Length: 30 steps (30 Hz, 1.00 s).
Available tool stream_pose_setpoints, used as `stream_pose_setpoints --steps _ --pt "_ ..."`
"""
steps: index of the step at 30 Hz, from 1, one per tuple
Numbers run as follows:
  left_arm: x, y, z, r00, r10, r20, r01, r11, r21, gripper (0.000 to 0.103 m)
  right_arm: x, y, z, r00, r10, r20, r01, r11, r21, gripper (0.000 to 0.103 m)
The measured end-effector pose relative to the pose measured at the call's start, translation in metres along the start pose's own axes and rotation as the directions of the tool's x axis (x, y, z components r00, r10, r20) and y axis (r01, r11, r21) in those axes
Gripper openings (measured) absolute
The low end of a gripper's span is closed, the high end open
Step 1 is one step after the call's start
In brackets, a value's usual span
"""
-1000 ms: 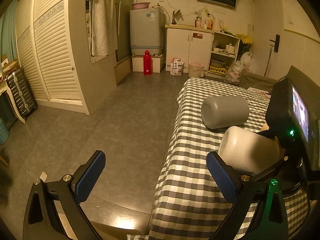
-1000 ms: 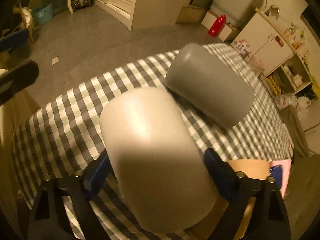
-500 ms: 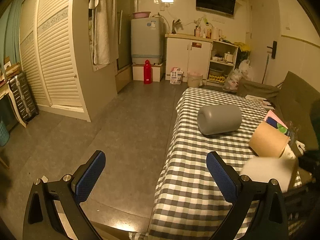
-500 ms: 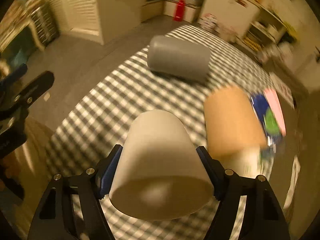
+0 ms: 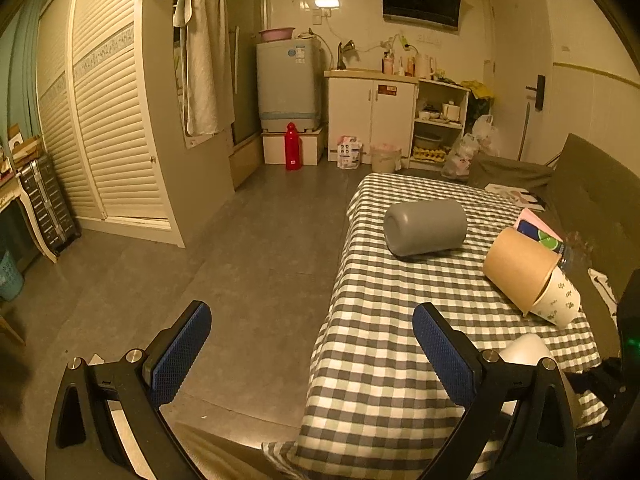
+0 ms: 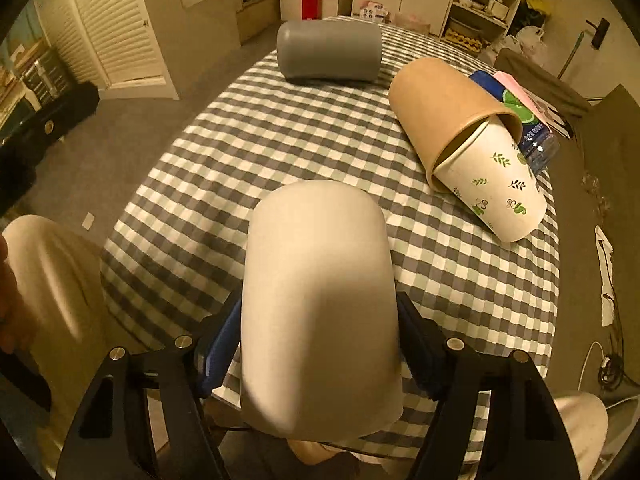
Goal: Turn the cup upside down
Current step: 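Lift the white cup with the right gripper and rotate it rim-down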
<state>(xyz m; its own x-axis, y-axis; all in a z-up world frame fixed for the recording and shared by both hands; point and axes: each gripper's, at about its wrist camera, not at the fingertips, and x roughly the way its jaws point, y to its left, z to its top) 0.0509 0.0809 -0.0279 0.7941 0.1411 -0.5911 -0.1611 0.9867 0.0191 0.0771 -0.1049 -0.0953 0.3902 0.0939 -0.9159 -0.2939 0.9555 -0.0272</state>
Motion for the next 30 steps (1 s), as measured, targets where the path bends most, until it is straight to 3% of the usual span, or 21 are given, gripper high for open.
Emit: stream_pose_setpoints --steps 2,5,10,15,19,26,30 --pt "-0.004 -0.004 0.000 1.000 0.006 -0.009 -0.006 1.000 0.004 0.103 -0.006 -0.002 0.000 1.000 0.001 0.023 -0.001 1.000 -0.002 0.073" --pt "-0.010 -0.010 -0.001 0.999 0.011 -0.030 -0.011 1.000 0.010 0.103 -0.023 -0.005 -0.001 0.998 0.010 0.064 -0.009 1.000 -0.019 0.087" --pt "-0.023 -0.033 0.003 0.997 -0.030 -0.075 0.033 0.999 0.033 0.103 -0.051 -0.031 -0.004 0.995 -0.002 0.100 0.003 1.000 -0.009 0.087" --pt "-0.031 -0.073 0.009 0.985 -0.117 -0.130 0.124 0.991 0.048 0.103 -0.070 -0.074 -0.013 0.988 -0.080 0.133 0.077 0.997 0.024 0.087" --pt "-0.028 -0.106 0.012 0.964 -0.175 -0.200 0.188 0.981 0.045 0.103 -0.079 -0.111 -0.020 0.979 -0.136 0.155 0.126 0.989 0.073 0.087" --pt "-0.002 -0.138 0.012 0.923 -0.194 -0.334 0.207 0.978 0.002 0.103 -0.079 -0.150 -0.030 0.979 -0.118 0.167 0.090 0.983 0.163 0.087" --pt "0.019 -0.143 0.006 0.883 -0.192 -0.428 0.201 0.979 -0.025 0.102 -0.070 -0.156 -0.033 0.982 -0.098 0.159 0.069 0.981 0.179 0.087"
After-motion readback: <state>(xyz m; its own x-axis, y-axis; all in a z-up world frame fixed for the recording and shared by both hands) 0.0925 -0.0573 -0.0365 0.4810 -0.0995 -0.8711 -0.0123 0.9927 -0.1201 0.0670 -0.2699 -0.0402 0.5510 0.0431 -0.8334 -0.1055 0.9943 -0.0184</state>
